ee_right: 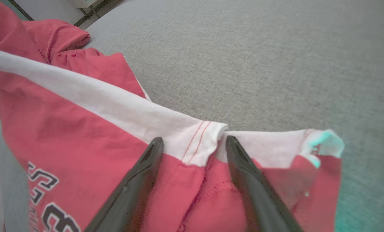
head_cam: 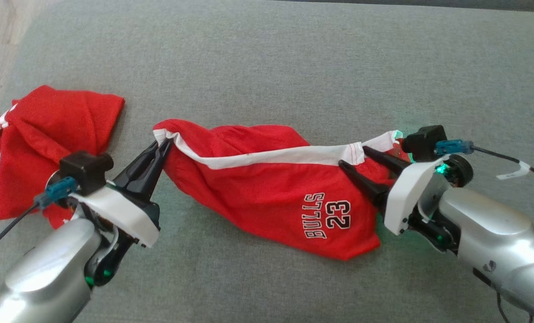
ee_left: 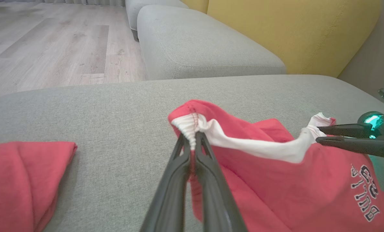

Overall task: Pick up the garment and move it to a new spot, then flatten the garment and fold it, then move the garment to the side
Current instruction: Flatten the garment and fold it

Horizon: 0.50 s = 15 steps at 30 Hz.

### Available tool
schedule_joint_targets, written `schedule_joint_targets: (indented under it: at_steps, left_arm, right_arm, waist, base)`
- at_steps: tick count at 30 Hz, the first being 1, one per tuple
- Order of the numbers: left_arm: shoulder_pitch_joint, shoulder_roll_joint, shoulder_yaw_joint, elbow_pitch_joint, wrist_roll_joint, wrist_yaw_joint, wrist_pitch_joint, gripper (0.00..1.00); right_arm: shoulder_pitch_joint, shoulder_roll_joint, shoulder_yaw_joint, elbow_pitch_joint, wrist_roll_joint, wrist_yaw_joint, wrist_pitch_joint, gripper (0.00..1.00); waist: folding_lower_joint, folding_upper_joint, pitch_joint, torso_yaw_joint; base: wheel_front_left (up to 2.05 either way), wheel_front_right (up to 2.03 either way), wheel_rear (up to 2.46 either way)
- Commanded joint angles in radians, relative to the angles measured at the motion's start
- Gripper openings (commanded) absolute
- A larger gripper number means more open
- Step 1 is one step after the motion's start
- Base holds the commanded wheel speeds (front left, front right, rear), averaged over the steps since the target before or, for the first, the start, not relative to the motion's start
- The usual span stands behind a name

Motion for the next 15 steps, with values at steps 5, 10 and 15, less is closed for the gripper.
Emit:
schedule_joint_targets:
  at_steps: [5, 10, 15]
  left_arm:
    - [-0.061, 0.033, 0.043, -0.002, 0.013, -0.003, -0.023, 0.0]
    - [-0.109, 0.026, 0.049, -0.006, 0.043, -0.003, -0.041, 0.0]
    - [-0.237, -0.013, 0.068, -0.007, 0.087, -0.003, -0.049, 0.0]
  right_arm:
    - [-0.008, -0.026, -0.007, -0.057, -0.022, 0.007, -0.07, 0.0]
    - [-0.099, -0.079, -0.018, -0.036, -0.045, 0.007, -0.15, 0.0]
    - [-0.247, -0.159, -0.094, 0.012, -0.1, 0.007, -0.173, 0.0]
  waist:
    - [0.0, 0.0, 0.0, -0.001]
    - [0.0, 0.0, 0.003, -0.033]
    - [0.0, 0.0, 0.034, -0.065]
  base:
    - [0.0, 0.0, 0.0]
    - [0.0, 0.0, 0.0]
    - [0.0, 0.0, 0.0]
